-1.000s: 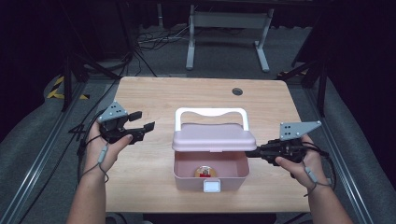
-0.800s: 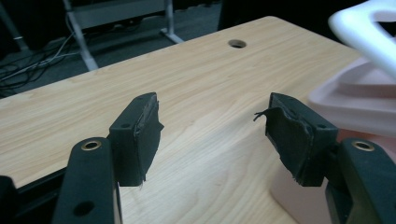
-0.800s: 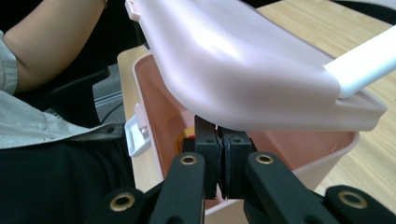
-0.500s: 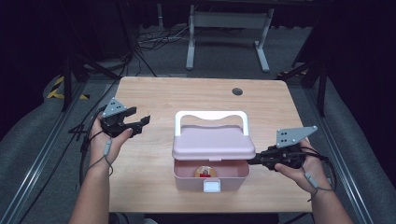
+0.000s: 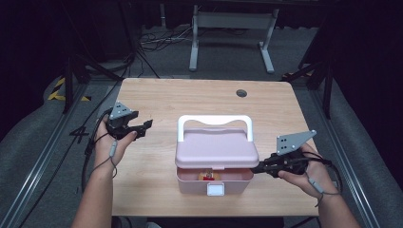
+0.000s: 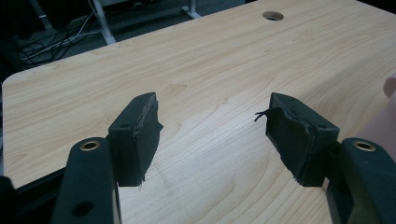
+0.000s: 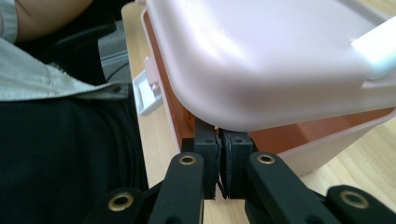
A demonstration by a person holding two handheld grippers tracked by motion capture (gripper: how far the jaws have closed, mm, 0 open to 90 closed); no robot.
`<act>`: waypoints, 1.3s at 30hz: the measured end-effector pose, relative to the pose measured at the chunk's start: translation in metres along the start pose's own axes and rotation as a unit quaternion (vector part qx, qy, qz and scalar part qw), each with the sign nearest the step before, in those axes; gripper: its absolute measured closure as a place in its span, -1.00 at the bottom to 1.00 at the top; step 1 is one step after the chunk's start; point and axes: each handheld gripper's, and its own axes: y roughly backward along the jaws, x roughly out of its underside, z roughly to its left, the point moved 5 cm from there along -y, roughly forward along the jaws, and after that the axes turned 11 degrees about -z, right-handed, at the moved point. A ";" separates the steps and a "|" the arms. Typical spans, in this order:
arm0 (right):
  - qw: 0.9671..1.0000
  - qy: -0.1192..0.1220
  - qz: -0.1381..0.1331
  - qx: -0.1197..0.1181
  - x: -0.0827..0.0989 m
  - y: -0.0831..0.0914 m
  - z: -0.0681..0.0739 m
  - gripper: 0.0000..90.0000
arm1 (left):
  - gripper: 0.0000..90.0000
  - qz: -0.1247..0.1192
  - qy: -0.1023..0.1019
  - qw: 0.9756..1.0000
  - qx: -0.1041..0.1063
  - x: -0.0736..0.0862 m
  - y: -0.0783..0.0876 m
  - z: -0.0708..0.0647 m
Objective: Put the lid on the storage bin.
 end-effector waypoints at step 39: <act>0.993 -0.010 0.110 -0.039 0.019 -0.002 0.005 0.92 | -0.22 0.013 0.004 1.000 0.005 0.006 -0.005 0.001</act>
